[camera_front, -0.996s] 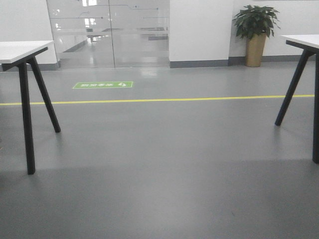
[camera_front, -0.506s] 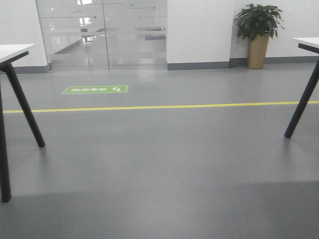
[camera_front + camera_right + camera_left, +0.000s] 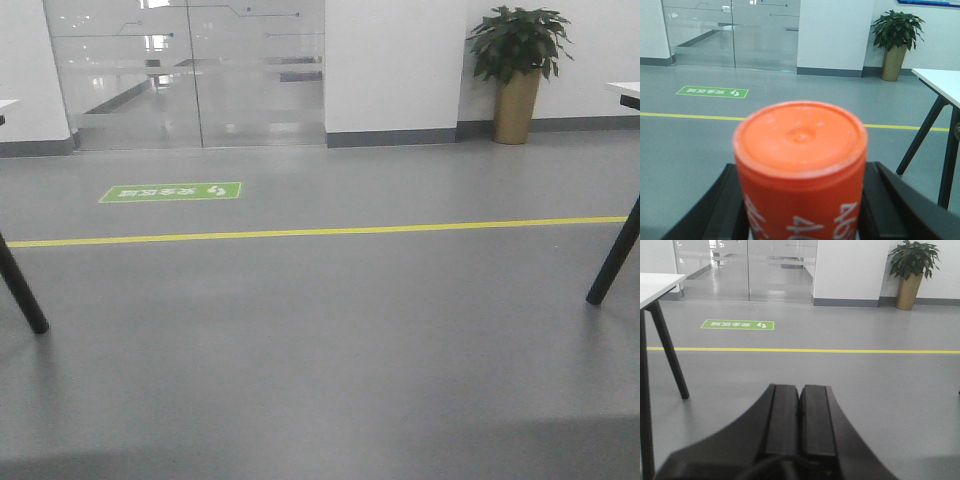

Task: Grab orange capacitor from left shelf to right conveyor
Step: 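Drive the base across the room to the red-framed conveyor, then stop the base facing the metal tray on the conveyor belt, then lower the held cylinder onto the conveyor's metal tray with the right gripper, then open the right gripper and lift it away from the cylinder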

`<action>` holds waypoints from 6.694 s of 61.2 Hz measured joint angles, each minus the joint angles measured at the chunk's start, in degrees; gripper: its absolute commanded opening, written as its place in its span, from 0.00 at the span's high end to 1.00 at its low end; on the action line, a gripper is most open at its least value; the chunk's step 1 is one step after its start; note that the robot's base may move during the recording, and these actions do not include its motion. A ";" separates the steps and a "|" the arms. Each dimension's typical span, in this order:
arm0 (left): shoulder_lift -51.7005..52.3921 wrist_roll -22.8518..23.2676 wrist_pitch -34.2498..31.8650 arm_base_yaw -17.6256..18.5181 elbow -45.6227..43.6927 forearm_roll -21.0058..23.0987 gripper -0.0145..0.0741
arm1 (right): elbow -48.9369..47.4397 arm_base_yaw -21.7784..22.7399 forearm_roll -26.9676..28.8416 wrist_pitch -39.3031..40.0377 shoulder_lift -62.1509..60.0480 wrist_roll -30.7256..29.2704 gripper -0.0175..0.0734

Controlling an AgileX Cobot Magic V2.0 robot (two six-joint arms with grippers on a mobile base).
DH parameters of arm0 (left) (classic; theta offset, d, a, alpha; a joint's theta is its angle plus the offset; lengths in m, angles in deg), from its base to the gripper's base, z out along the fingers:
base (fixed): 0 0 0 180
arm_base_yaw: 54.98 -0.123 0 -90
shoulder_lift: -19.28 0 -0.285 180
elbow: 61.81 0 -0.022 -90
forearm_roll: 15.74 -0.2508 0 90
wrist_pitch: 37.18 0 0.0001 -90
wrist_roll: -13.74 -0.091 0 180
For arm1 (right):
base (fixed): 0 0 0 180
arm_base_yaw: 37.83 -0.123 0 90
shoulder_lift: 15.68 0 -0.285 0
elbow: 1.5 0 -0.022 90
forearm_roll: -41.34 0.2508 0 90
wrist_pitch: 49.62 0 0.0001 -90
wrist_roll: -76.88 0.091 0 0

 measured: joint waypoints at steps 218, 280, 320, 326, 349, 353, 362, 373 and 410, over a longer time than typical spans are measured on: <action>0.00 0.00 0.00 -1.50 0.00 0.00 0.98 | 0.00 0.00 1.24 1.27 0.68 0.00 0.75; 0.00 0.00 0.00 -1.50 0.00 0.00 0.98 | -14.39 -15.19 -4.82 72.34 90.19 0.00 0.75; 0.00 0.00 0.00 -1.50 0.00 0.00 0.98 | -20.43 -15.19 -6.19 80.73 108.07 4.17 0.74; 0.00 0.00 0.00 -1.50 0.00 0.00 0.98 | -20.43 -15.19 -6.19 82.17 108.85 4.17 0.72; 0.00 0.00 0.00 -1.50 0.00 0.00 0.98 | -20.56 -15.19 -6.51 81.47 108.76 4.30 0.12; 0.00 0.00 0.00 -1.50 0.00 0.00 0.98 | -20.56 -15.19 -6.74 79.53 107.40 4.30 0.12; 0.00 0.00 0.00 -1.50 0.00 0.00 0.98 | -20.56 -15.19 -6.76 74.44 101.80 4.30 0.12; 0.00 0.00 0.00 -1.50 0.00 0.00 0.98 | -20.46 -15.94 -6.86 66.18 90.04 4.30 0.15; 0.00 0.00 0.00 -1.50 0.00 0.00 0.98 | -19.75 -19.05 -6.86 30.98 60.95 6.94 0.75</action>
